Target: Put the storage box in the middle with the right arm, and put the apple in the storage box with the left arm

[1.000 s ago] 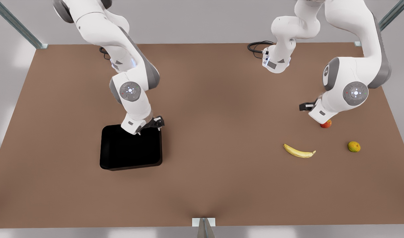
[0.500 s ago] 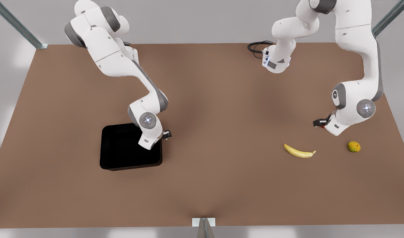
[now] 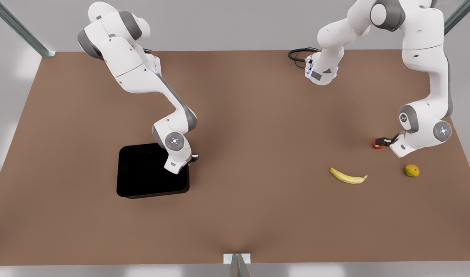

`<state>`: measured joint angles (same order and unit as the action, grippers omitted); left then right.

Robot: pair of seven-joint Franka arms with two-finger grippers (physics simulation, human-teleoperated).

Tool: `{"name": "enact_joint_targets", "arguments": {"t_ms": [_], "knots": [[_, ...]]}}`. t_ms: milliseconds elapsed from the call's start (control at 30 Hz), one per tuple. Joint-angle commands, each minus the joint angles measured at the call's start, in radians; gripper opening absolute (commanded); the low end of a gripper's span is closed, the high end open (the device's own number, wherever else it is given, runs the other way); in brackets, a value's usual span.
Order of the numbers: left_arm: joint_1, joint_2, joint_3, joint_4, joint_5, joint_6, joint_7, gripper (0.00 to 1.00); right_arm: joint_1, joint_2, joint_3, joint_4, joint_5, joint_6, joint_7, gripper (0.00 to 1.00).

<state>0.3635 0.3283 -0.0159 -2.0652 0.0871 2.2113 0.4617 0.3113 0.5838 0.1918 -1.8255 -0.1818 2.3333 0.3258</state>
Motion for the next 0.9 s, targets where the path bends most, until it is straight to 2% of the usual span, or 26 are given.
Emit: {"name": "enact_joint_targets", "arguments": {"t_ms": [0, 167, 267, 367, 467, 567, 867], "knots": [[0.008, 0.005, -0.002, 0.002, -0.013, 0.007, 0.0, 1.0, 0.0, -0.001, 0.001, 0.0, -0.001, -0.002, 0.001, 0.21], [0.034, -0.014, -0.026, -0.035, -0.024, 0.016, -0.009, 1.0, 0.029, -0.015, 0.001, 0.006, 0.002, -0.003, 0.045, 0.21], [0.068, -0.074, -0.027, -0.161, -0.026, 0.082, -0.015, 1.0, 0.064, -0.025, 0.001, 0.009, 0.002, 0.0, 0.098, 0.21], [0.089, -0.11, -0.026, -0.22, -0.026, 0.074, -0.026, 1.0, 0.112, -0.038, 0.001, 0.02, 0.004, -0.002, 0.16, 0.21], [0.133, -0.1, -0.024, -0.216, 0.026, 0.094, -0.028, 1.0, 0.178, -0.038, 0.001, 0.038, 0.005, -0.002, 0.231, 0.21], [0.169, -0.031, -0.024, -0.182, 0.076, 0.128, -0.023, 1.0, 0.233, -0.03, 0.0, 0.071, 0.007, -0.002, 0.3, 0.21], [0.16, 0.017, -0.027, -0.159, 0.074, 0.186, -0.021, 1.0, 0.44, 0.053, -0.043, 0.232, 0.007, 0.0, 0.481, 0.21]]}}
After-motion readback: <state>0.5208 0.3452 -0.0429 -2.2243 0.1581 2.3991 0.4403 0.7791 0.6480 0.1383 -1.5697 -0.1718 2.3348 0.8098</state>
